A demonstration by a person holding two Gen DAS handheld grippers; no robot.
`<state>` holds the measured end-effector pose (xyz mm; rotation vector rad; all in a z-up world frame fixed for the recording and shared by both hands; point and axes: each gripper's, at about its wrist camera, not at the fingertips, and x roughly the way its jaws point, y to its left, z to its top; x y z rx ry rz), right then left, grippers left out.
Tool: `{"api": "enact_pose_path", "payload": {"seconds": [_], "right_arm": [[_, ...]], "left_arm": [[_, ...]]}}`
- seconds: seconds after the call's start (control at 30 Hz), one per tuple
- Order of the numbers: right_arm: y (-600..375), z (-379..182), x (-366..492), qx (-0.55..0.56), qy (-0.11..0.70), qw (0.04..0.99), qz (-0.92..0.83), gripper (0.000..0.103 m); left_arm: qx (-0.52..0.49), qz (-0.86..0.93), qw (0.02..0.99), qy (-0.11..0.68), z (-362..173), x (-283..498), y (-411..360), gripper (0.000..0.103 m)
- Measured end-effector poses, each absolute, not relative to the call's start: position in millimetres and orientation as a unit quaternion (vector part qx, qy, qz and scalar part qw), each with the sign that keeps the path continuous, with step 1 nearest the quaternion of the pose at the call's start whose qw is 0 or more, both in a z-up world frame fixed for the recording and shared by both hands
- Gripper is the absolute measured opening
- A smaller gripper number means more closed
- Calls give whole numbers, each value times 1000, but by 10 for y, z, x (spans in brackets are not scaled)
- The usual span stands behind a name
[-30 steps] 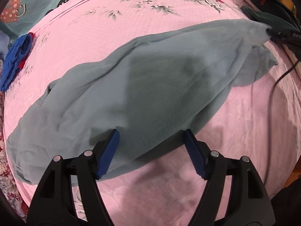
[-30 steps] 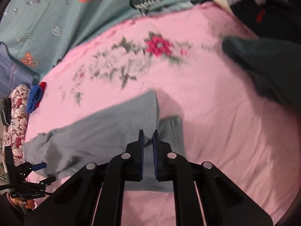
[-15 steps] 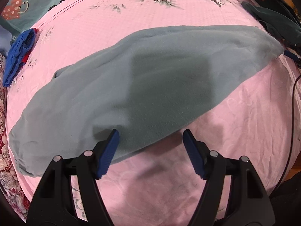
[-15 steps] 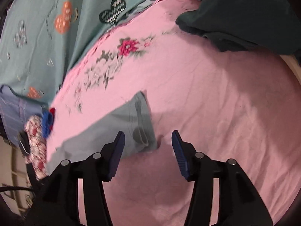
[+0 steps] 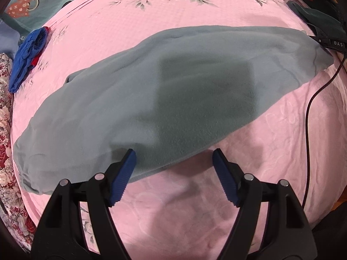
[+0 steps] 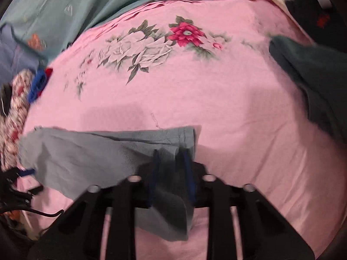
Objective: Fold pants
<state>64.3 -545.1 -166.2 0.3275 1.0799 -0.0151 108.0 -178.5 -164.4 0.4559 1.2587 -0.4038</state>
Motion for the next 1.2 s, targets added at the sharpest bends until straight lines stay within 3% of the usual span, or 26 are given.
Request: {"api": "enact_pose_path", "payload": {"seconds": [0.17,0.27,0.33,0.4,0.47,0.8,0.83,0.87,0.9,1.1,1.2], "right_arm": [[-5611,-1435,635,148,465,872,-33,6],[-5603,-1620,733,139,493,859,-29,6],[-5679,-1708,718,172,505,845,-28,12],[-5880,-1639,540,260,479,838,-28,27],[-5990,-1601,334,316,466,826,-25,33],[-5780,-1926,-98,433,488,758,-12,35],[-5751,-1908,-80,424,491,761,-14,34],[-5699,-1912,-45,409,504,761,-13,17],[-5670,-1929,-19,399,516,758,-12,8],[-5645,-1520,-175,335,489,804,-38,6],[-5603,-1826,-214,311,524,791,-60,6]], "left_arm": [[200,-177,768,582,-1636,1077,-1771,76],[201,-175,770,580,-1636,1075,-1804,76],[201,-175,769,581,-1640,1071,-1799,76],[201,-171,769,582,-1627,1076,-1775,76],[201,-168,771,580,-1607,1080,-1742,76],[186,-155,771,590,-1573,1047,-1517,77],[188,-155,770,589,-1574,1049,-1518,77],[188,-155,771,589,-1576,1051,-1518,77],[188,-156,771,588,-1572,1054,-1520,77],[188,-158,774,584,-1526,1087,-1474,77],[182,-157,773,587,-1569,1105,-1424,80]]}}
